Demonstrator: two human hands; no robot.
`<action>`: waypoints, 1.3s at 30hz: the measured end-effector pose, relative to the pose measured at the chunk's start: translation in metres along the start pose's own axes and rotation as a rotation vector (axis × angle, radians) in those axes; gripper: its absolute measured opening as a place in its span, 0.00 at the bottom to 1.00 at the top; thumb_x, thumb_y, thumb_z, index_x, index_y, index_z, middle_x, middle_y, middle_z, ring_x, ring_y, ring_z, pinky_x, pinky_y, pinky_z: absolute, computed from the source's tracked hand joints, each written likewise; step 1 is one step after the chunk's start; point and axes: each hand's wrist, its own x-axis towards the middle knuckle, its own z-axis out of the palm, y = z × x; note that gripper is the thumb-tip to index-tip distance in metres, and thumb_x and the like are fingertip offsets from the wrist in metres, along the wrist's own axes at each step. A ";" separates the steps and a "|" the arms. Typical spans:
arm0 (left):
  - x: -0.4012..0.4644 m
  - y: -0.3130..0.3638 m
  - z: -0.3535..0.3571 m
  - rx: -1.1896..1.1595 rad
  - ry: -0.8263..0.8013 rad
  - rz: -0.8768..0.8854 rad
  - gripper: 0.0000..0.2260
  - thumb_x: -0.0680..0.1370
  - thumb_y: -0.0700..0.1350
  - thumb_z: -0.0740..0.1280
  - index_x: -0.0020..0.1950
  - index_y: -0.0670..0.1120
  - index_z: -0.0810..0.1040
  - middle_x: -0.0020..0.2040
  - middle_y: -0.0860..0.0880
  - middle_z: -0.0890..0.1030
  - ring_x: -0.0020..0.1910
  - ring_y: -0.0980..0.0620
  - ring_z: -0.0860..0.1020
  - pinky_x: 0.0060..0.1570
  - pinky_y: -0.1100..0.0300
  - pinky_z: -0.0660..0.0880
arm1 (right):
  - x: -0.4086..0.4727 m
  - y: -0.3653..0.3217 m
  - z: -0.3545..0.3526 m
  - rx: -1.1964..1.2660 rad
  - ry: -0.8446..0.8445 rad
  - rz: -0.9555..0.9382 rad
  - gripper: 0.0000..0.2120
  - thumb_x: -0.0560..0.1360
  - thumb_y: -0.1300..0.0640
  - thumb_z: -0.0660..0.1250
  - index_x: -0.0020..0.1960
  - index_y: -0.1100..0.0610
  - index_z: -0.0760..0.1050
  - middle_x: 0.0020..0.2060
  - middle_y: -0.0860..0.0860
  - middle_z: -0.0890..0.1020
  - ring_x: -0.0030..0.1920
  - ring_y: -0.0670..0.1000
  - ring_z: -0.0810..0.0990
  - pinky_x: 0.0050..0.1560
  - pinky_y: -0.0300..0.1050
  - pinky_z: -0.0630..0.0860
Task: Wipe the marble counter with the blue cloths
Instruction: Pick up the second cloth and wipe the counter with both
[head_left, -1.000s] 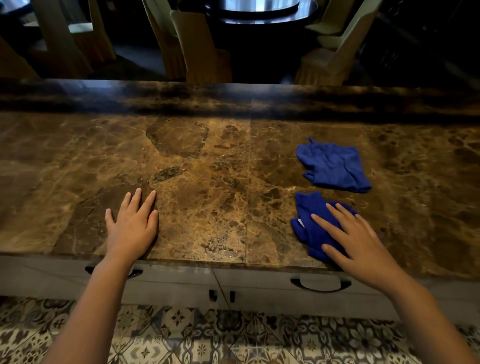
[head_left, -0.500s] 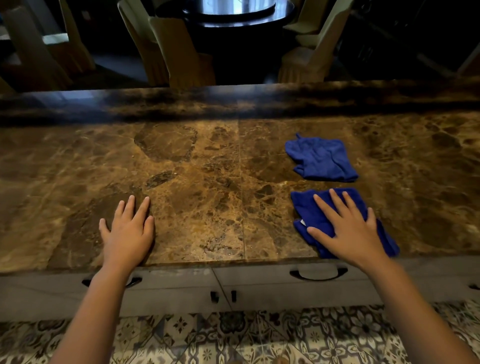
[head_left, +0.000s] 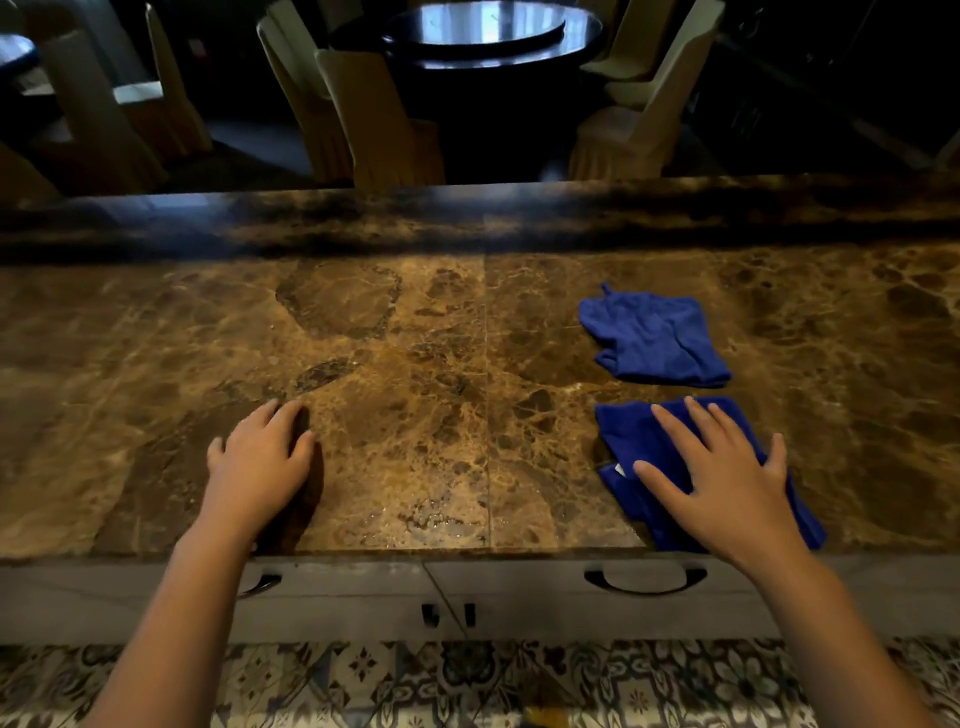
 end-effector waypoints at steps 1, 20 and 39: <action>0.002 0.013 -0.005 -0.037 0.027 0.031 0.22 0.78 0.50 0.58 0.72 0.47 0.63 0.73 0.43 0.66 0.71 0.43 0.64 0.68 0.38 0.62 | -0.001 0.000 -0.001 0.003 0.014 -0.006 0.35 0.67 0.28 0.41 0.72 0.40 0.50 0.75 0.47 0.49 0.74 0.49 0.44 0.69 0.66 0.41; 0.060 0.347 0.089 0.104 -0.223 0.803 0.23 0.79 0.50 0.56 0.74 0.50 0.58 0.77 0.44 0.56 0.75 0.43 0.56 0.70 0.41 0.60 | 0.010 0.006 0.014 -0.038 -0.022 -0.013 0.29 0.71 0.33 0.45 0.65 0.44 0.68 0.64 0.51 0.75 0.65 0.55 0.72 0.61 0.63 0.59; 0.048 0.332 0.064 0.194 -0.191 0.731 0.21 0.75 0.48 0.64 0.68 0.50 0.67 0.66 0.43 0.68 0.65 0.42 0.65 0.59 0.46 0.72 | 0.007 0.005 0.015 -0.051 0.046 -0.018 0.29 0.68 0.35 0.54 0.64 0.47 0.71 0.64 0.53 0.75 0.64 0.57 0.72 0.61 0.63 0.52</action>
